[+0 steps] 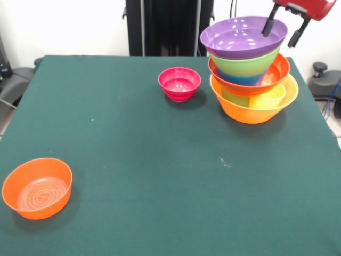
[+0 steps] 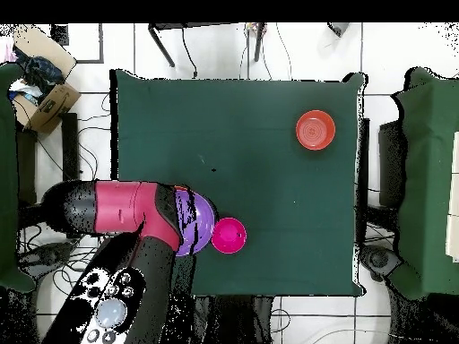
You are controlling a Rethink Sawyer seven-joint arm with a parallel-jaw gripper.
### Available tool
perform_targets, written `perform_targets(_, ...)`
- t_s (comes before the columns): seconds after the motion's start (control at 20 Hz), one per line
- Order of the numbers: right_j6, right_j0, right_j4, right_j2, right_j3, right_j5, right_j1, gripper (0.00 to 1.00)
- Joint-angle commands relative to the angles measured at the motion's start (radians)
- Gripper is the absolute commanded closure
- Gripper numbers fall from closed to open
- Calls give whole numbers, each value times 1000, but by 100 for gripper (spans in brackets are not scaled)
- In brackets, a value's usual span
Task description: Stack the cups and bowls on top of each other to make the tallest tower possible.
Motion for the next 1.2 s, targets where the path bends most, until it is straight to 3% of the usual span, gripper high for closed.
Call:
perform_targets(0.05, 90, -24, 12, 91, 36, 104, -64, 0)
perform_targets(0.9, 69, -57, 1, 104, -24, 168, -115, 0)
perform_targets(1.2, 17, -114, -22, 96, -102, 197, -122, 0)
